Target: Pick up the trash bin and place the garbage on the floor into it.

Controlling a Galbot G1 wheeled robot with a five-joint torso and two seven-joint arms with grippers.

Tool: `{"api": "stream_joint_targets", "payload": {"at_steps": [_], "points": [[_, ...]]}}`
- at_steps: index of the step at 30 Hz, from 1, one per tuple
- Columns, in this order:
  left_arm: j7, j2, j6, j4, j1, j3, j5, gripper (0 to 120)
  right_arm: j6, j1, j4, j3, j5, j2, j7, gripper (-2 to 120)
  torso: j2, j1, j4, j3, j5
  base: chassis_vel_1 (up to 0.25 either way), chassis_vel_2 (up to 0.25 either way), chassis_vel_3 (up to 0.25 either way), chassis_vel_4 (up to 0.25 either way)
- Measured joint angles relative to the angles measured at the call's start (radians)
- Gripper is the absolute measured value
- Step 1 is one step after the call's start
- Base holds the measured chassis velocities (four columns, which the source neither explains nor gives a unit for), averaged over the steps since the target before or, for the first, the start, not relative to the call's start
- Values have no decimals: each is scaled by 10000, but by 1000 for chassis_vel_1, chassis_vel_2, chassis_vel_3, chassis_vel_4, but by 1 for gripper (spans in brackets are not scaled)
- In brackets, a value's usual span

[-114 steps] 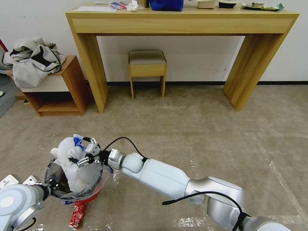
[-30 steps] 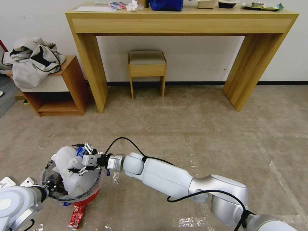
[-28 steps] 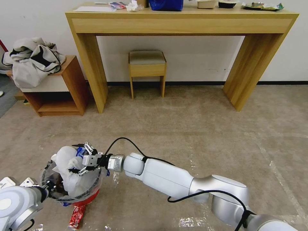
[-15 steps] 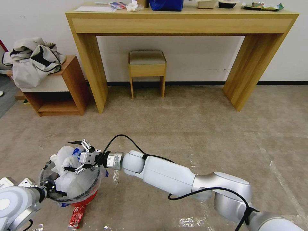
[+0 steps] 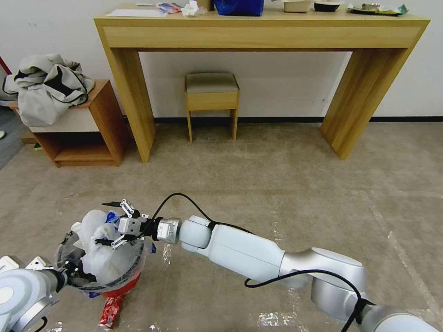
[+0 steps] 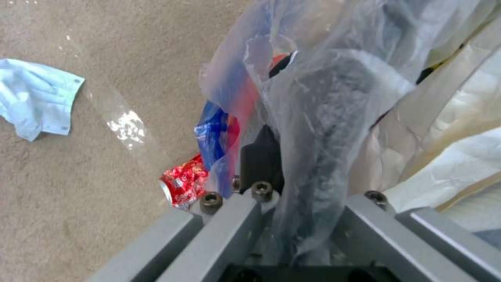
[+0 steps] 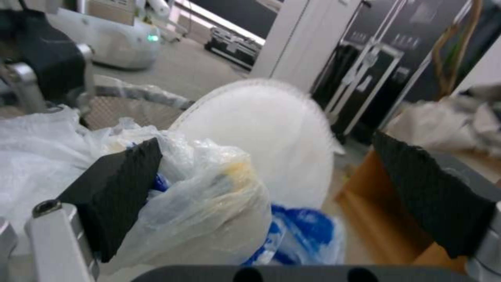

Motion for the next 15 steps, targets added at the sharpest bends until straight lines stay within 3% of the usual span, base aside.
{"api": "stream_joint_targets", "payload": {"at_steps": [2, 4, 15], "points": [[-1, -24, 0, -25, 10, 17, 12, 0, 13, 21, -110, 40, -34, 6, -216, 100, 0, 0, 0, 0, 0, 0, 0, 0, 0], [-1, -65, -1, -86, 36, 35, 40, 0, 170, 252, -441, 230, -969, 134, -590, 100, 1, 0, 0, 0, 1, 0, 0, 0, 0], [0, -89, 11, -158, 63, 76, 113, 0, -363, 952, -780, -375, -483, 111, -1078, 100, 0, 0, -1, 0, 0, 0, 0, 0, 0]]}}
